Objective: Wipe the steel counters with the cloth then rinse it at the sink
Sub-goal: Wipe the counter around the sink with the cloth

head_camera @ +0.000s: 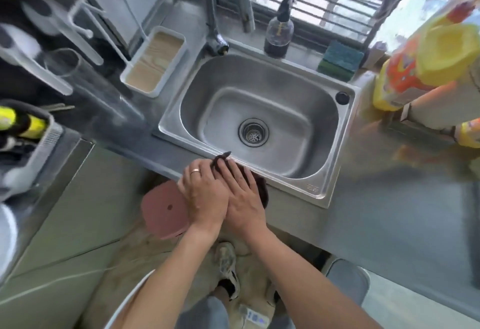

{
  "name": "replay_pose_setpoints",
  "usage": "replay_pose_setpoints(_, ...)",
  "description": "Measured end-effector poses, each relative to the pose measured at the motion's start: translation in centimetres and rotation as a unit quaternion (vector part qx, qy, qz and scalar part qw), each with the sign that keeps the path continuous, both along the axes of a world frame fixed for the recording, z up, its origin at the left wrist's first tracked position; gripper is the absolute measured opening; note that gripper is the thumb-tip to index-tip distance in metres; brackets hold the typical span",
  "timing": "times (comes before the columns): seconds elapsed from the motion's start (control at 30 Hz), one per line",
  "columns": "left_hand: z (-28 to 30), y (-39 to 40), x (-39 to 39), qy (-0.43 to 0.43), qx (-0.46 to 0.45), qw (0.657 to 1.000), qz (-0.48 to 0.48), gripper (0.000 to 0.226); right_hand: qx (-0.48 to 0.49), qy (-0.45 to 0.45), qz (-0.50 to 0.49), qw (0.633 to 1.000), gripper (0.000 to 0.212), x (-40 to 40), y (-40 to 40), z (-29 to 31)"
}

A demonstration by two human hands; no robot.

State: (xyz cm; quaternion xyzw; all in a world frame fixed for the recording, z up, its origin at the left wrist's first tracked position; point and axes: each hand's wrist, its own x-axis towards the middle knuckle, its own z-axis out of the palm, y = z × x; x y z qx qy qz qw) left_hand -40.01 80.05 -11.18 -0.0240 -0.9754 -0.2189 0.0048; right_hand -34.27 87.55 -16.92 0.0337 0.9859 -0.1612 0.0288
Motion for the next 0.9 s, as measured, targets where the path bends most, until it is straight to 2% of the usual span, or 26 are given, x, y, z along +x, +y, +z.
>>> replay_pose_setpoints(0.1,-0.3,-3.3,-2.6,0.001,-0.032,0.999,0.039,0.027,0.0,0.013,0.018,1.0,0.074,-3.1,-2.3,0.2)
replay_pose_setpoints(0.2,-0.8,-6.4,-5.2,-0.016,-0.074,0.994,0.082,0.031,-0.014,0.036,0.037,0.999,0.065,-6.4,-4.6,0.3)
replay_pose_setpoints(0.33,-2.0,-10.5,-8.4,-0.038,-0.126,0.988,0.085,0.035,-0.028,0.04,0.064,0.997,0.058,-11.0,-7.8,0.2)
replay_pose_setpoints(0.57,-2.2,-13.1,-10.4,-0.045,-0.111,0.99,0.076,0.026,-0.006,0.013,0.096,0.995,0.06,-15.6,-10.9,-0.4)
replay_pose_setpoints(0.9,-1.6,-10.6,-8.5,-0.073,-0.104,0.986,0.105,0.031,0.005,0.036,0.138,0.99,0.06,-13.8,-9.1,-0.3)
